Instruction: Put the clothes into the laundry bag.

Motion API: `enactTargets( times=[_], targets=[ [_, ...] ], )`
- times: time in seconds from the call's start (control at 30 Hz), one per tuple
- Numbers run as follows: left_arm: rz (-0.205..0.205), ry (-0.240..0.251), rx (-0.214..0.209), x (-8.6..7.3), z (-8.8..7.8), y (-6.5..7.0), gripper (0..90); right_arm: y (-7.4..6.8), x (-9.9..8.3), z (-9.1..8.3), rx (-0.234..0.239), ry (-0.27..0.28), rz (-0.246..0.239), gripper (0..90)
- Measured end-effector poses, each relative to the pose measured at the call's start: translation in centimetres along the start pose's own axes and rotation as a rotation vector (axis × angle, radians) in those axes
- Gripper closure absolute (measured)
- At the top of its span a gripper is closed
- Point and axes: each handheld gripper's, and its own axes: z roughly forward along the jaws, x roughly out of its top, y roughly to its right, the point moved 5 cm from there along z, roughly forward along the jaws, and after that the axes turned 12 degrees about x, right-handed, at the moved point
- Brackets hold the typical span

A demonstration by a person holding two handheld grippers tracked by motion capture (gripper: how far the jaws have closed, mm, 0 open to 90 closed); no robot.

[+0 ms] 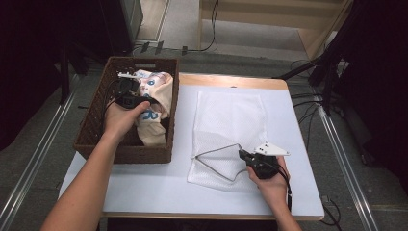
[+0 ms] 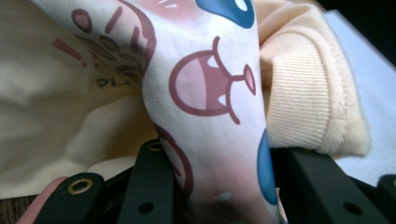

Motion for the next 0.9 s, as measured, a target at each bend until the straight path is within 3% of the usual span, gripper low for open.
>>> enactTargets(
  times=[0.03,0.07,0.13,0.17,0.2,0.27,0.4,0.5,0.63,0.67,0.7,0.77,0.8,0.9],
  targets=[
    [0.0,0.0,0.0,0.0,0.0,0.0,66.8,0.0,0.0,0.0,0.0,0.0,0.0,90.0],
    [0.006,0.028,-0.003,0.1,-0.3,0.1,66.8,0.0,0.0,0.0,-0.001,0.001,0.0,90.0],
    [0.025,0.11,0.042,0.4,-1.1,0.4,66.5,0.0,0.0,0.0,0.0,0.002,0.001,90.0],
    [0.025,0.11,0.042,0.4,-1.1,0.4,66.4,0.0,0.0,0.0,0.0,0.001,0.0,90.0],
    [0.029,0.153,0.037,0.6,-1.7,0.6,66.4,0.0,0.0,0.0,0.0,0.001,0.0,90.0],
    [0.035,0.182,0.023,0.8,-2.1,1.0,66.4,-0.1,0.0,0.0,0.0,0.002,0.001,90.0],
    [0.052,0.19,0.017,0.9,-2.6,1.9,66.4,-0.1,0.0,0.0,-0.001,0.004,0.0,90.0],
    [0.075,0.202,-0.012,0.9,-3.0,3.2,66.5,-0.1,0.1,0.0,0.001,0.007,-0.002,90.0],
    [0.101,0.195,-0.086,0.6,-3.2,5.5,66.5,-0.1,0.1,-0.1,0.001,0.006,-0.002,90.0],
    [0.114,0.193,-0.125,0.4,-3.3,6.8,66.5,-0.1,0.1,0.0,0.001,0.008,-0.003,90.0],
    [0.114,0.193,-0.125,0.4,-3.3,6.8,66.5,-0.1,0.1,0.0,0.001,0.008,-0.003,90.0],
    [0.128,0.195,-0.17,0.2,-3.6,8.3,66.5,-0.1,0.1,-0.1,0.002,0.007,-0.003,90.0],
    [0.142,0.193,-0.22,0.0,-3.8,9.9,66.6,-0.1,0.1,-0.1,0.0,0.009,-0.002,90.0],
    [0.188,0.173,-0.259,-0.3,-4.1,12.4,66.6,0.0,0.2,-0.1,-0.001,0.011,-0.004,90.0]
  ],
)
